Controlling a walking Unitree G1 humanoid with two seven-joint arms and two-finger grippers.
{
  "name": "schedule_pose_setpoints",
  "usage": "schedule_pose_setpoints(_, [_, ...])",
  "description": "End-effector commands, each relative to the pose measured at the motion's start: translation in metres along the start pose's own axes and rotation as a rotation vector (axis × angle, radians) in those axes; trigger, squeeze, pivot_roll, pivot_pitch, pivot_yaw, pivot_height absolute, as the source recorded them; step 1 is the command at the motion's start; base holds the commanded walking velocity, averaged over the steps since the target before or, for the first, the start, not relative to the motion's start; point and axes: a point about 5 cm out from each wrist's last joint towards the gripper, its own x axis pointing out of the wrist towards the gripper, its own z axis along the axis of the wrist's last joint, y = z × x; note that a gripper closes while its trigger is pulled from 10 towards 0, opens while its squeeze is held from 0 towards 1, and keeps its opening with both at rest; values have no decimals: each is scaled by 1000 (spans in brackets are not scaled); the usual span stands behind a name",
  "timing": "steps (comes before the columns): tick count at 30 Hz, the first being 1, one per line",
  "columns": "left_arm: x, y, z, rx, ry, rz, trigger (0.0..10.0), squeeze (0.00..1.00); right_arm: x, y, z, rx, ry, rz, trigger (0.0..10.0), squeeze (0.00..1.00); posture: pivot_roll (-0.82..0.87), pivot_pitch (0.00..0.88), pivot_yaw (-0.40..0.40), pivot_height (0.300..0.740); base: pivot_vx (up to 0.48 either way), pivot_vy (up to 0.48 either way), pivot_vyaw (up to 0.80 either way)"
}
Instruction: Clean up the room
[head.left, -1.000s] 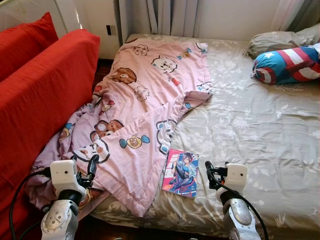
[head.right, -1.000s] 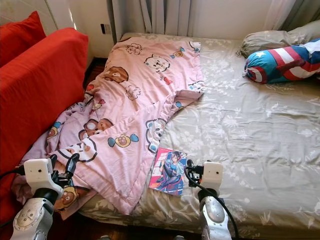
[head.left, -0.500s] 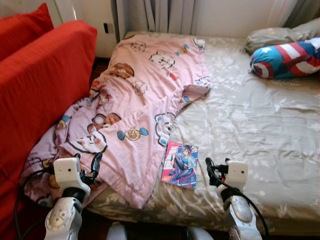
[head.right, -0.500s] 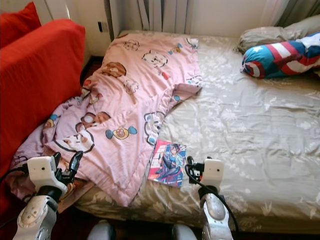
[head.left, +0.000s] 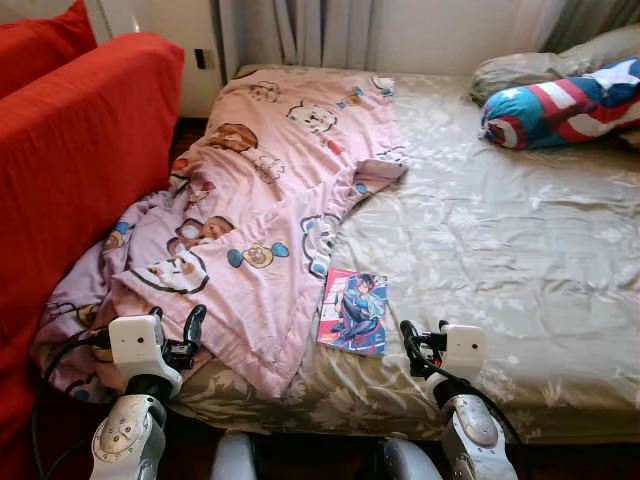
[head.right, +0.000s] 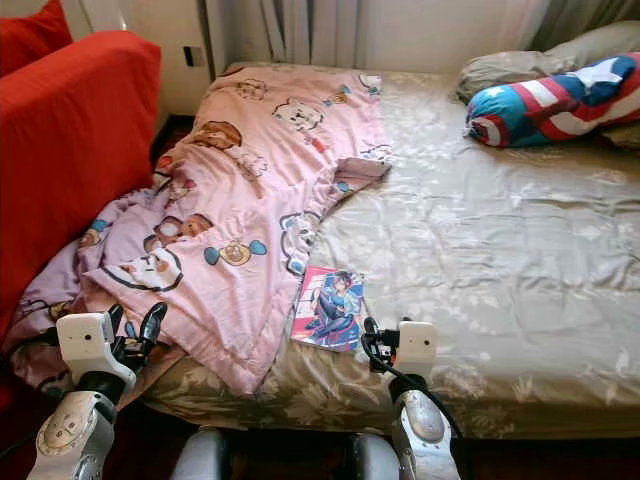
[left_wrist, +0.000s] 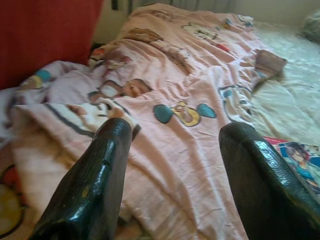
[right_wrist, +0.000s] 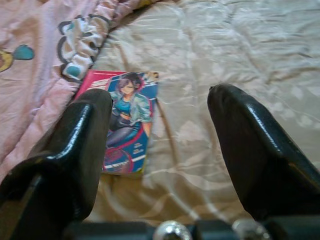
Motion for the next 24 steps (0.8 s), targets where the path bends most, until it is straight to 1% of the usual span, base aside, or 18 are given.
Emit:
schedule_pose_setpoints(1, [0, -5, -5, -6, 29, -25, 10000, 0, -1, -1, -4, 6, 16, 0, 10000, 0, 116, 112, -42, 647, 0, 0, 0])
schedule_pose_setpoints(6, [0, -5, -5, -4, 28, -29, 10000, 0, -1, 1, -3, 9, 11, 8, 10000, 0, 118, 113, -42, 647, 0, 0, 0])
schedule_pose_setpoints(13, [0, -8, -4, -7, 26, -33, 10000, 0, 0, 4, -6, -5, 40, 22, 10000, 0, 119, 119, -44, 647, 0, 0, 0])
schedule_pose_setpoints(17, [1, -9, -4, -7, 27, -34, 10000, 0, -1, 4, -4, 8, 20, 27, 10000, 0, 120, 125, -46, 643, 0, 0, 0])
schedule_pose_setpoints(24, [0, -10, -5, -4, 31, -43, 10000, 0, 0, 6, -5, 9, 26, 24, 10000, 0, 125, 135, -45, 643, 0, 0, 0])
